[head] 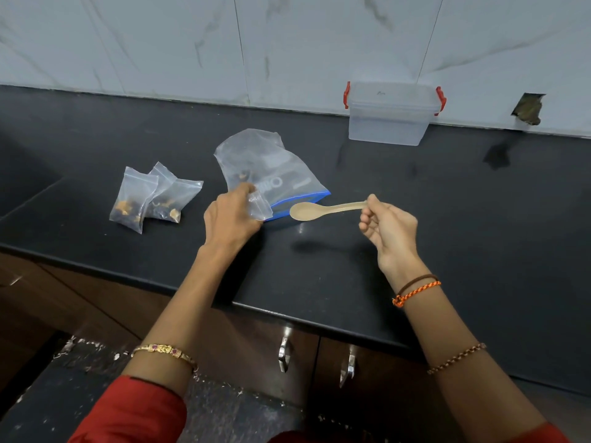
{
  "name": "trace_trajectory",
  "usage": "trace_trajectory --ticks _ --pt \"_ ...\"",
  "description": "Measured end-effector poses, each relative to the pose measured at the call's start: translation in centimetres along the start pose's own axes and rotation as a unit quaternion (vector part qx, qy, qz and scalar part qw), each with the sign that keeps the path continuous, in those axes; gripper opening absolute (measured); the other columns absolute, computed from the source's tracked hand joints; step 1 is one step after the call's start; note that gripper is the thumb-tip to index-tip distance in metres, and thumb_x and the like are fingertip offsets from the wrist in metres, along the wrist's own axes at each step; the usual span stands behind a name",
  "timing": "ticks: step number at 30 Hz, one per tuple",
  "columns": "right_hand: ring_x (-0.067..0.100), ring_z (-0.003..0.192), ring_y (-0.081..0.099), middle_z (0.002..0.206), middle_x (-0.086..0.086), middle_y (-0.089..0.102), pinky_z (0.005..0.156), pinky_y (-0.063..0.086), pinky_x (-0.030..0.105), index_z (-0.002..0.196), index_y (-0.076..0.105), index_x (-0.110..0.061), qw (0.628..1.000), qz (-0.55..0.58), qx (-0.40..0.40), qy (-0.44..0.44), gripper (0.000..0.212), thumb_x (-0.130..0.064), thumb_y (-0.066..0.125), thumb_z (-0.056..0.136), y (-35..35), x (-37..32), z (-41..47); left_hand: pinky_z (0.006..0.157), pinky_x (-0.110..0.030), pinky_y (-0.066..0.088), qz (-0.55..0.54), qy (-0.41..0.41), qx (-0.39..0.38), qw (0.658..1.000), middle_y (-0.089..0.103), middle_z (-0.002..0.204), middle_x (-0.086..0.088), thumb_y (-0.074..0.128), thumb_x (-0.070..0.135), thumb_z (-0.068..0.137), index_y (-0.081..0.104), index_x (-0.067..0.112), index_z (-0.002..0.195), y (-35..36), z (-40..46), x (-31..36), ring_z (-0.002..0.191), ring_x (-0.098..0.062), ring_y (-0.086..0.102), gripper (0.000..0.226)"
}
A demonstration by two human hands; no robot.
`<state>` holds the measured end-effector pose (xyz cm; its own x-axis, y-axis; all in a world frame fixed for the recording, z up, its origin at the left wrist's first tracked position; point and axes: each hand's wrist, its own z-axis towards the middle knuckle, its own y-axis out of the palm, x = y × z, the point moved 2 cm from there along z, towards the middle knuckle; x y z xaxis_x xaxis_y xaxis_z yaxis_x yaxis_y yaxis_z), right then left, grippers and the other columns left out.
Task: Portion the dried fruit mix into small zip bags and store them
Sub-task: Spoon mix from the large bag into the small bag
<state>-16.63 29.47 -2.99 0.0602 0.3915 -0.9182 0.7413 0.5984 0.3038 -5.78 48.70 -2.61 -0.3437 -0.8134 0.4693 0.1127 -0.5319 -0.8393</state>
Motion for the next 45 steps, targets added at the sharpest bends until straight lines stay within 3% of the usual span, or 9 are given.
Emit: trace_trajectory --ticks 11,18,27,31,34,35,37,40,45 --pt "0.011 0.06 0.062 0.067 0.003 0.064 0.057 0.055 0.02 0.08 0.062 -0.007 0.983 -0.161 -0.043 -0.082 0.007 -0.009 0.062 0.087 3.1 2.3 -0.9 0.073 -0.032 0.032 -0.09 -0.05 0.108 0.989 0.064 0.108 -0.015 0.049 0.011 0.086 0.049 0.015 0.125 -0.1 -1.0 -0.5 0.101 -0.039 0.055 0.04" --pt "0.027 0.073 0.06 0.075 0.011 0.065 0.063 0.045 0.033 0.078 0.055 -0.006 0.849 -0.448 -0.046 -0.276 0.017 -0.018 0.054 0.089 7.1 3.6 -1.8 0.08 -0.024 0.033 -0.246 -0.114 0.123 0.955 0.064 0.103 -0.005 0.058 0.02 0.087 0.053 0.013 0.12 -0.7 -0.9 -1.5 0.102 -0.025 0.056 0.033" --pt "0.037 0.091 0.06 0.097 0.018 0.066 0.063 0.032 0.032 0.102 0.053 -0.003 0.752 -0.547 -0.124 -0.347 0.024 -0.024 0.043 0.098 10.7 5.3 -2.3 0.076 -0.017 0.043 -0.351 -0.06 0.084 0.931 0.058 0.087 0.015 0.065 0.011 0.081 0.054 0.026 0.096 -1.0 0.0 -2.4 0.084 -0.006 0.056 0.024" --pt "0.039 0.075 0.063 0.082 0.021 0.067 0.056 0.033 0.033 0.104 0.055 0.002 0.709 -0.576 -0.116 -0.391 0.019 -0.013 0.05 0.093 12.1 5.4 -2.0 0.067 -0.004 0.041 -0.357 -0.042 0.076 0.93 0.057 0.083 0.018 0.065 0.008 0.081 0.054 0.029 0.091 -1.1 0.0 -2.6 0.075 0.007 0.055 0.026" --pt "0.028 0.028 0.05 0.037 0.01 0.051 0.03 0.024 0.018 0.068 0.061 0.001 0.685 -0.592 -0.115 -0.409 0.031 0.0 0.085 0.048 13.4 5.1 -1.8 0.067 -0.004 0.042 -0.371 -0.024 0.062 0.926 0.059 0.082 0.017 0.066 0.015 0.074 0.053 0.036 0.084 -1.1 0.1 -3.0 0.07 0.013 0.055 0.027" --pt "0.025 0.024 0.047 0.033 0.007 0.048 0.028 0.023 0.016 0.061 0.06 -0.001 0.674 -0.599 -0.114 -0.416 0.035 0.0 0.087 0.039 13.7 5.0 -1.6 0.067 -0.005 0.043 -0.37 -0.02 0.054 0.927 0.059 0.081 0.017 0.066 0.017 0.073 0.053 0.037 0.084 -1.0 0.1 -3.0 0.069 0.013 0.055 0.026" --pt "0.031 0.042 0.059 0.05 0.015 0.059 0.035 0.032 0.025 0.073 0.061 0.002 0.638 -0.629 -0.127 -0.427 0.023 0.0 0.079 0.059 14.0 5.0 -1.7 0.068 -0.005 0.042 -0.36 -0.022 0.054 0.931 0.059 0.082 0.018 0.067 0.013 0.077 0.054 0.034 0.087 -1.0 0.2 -3.3 0.071 0.013 0.055 0.027" --pt "0.037 0.082 0.061 0.089 0.021 0.065 0.06 0.032 0.033 0.101 0.056 0.002 0.69 -0.588 -0.166 -0.388 0.02 -0.011 0.042 0.095 13.5 5.8 -0.3 0.069 -0.002 0.041 -0.365 -0.046 0.082 0.926 0.057 0.085 0.021 0.064 0.006 0.081 0.054 0.027 0.094 -1.4 0.6 -4.0 0.078 0.01 0.055 0.027" --pt "0.021 0.065 0.054 0.061 0.001 0.057 0.064 0.042 0.03 0.08 0.064 -0.005 0.813 -0.451 -0.186 -0.319 0.021 -0.022 0.059 0.089 13.1 6.2 0.0 0.079 -0.012 0.043 -0.39 -0.054 0.097 0.914 0.057 0.091 0.018 0.063 0.004 0.082 0.052 0.033 0.089 -1.8 1.4 -4.4 0.086 0.003 0.055 0.031"
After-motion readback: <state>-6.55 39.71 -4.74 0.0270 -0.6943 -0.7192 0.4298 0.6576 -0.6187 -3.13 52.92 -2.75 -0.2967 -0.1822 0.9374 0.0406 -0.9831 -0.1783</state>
